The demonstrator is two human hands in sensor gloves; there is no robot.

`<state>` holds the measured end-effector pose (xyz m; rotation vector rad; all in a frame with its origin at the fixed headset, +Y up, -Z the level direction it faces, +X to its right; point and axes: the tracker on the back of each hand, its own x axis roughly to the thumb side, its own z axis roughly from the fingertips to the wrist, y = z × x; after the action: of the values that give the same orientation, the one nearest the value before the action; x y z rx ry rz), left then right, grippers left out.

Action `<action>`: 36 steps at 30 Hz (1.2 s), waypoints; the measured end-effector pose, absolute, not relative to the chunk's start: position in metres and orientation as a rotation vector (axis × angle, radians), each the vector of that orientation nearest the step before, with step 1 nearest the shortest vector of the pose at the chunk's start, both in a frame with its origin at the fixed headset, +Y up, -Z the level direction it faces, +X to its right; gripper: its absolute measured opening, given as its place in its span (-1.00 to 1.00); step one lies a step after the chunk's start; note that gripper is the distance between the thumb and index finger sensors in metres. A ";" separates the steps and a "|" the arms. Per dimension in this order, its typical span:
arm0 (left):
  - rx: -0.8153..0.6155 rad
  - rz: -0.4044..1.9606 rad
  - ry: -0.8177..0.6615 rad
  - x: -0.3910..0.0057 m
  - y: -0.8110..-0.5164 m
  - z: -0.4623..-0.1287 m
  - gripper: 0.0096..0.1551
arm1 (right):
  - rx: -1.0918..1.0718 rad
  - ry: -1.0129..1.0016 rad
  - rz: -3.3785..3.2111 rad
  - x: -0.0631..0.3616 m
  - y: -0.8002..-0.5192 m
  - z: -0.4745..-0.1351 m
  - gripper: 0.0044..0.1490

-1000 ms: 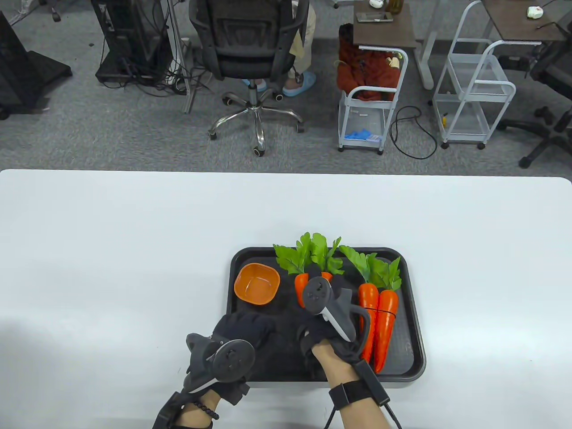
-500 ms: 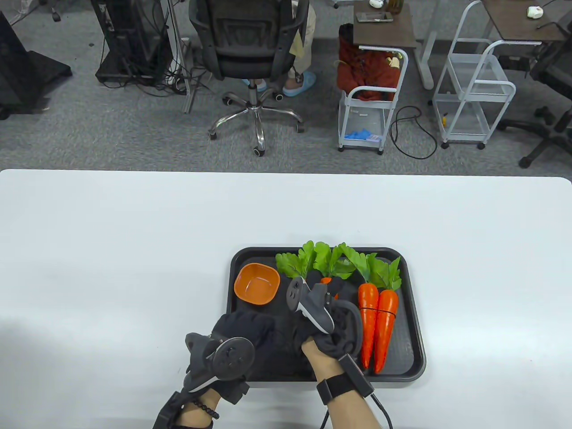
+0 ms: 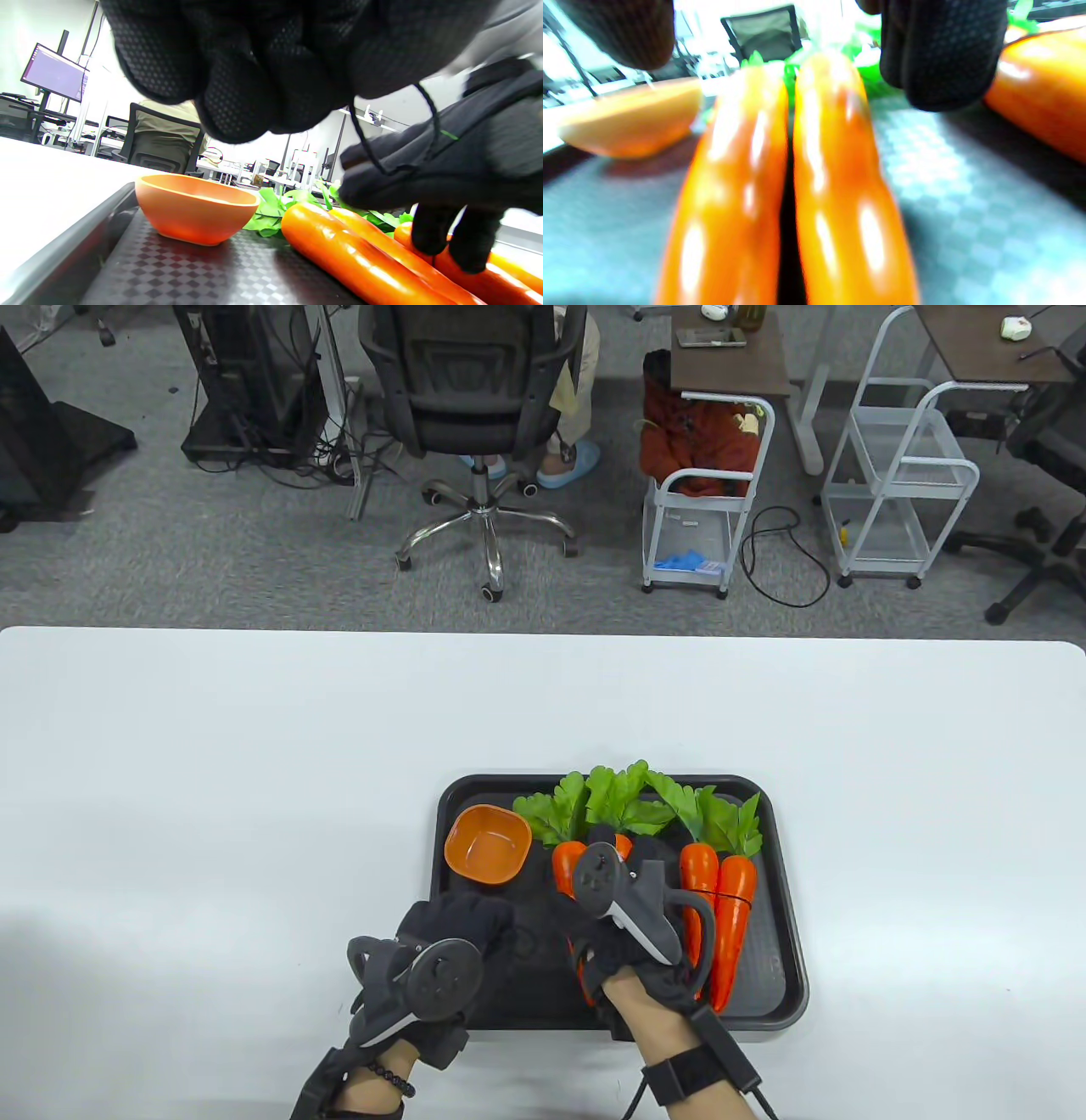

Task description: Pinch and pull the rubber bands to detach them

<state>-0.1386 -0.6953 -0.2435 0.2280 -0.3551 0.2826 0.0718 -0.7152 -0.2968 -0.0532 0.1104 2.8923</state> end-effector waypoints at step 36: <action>0.100 0.005 -0.149 -0.137 -0.697 -0.362 -0.61 | 0.121 -0.082 2.615 0.180 -0.726 -0.239 0.07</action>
<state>-0.1368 -0.6971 -0.3620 0.0996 -0.1494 0.0047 0.1796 -0.7259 -0.2392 0.1208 -0.0823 2.6149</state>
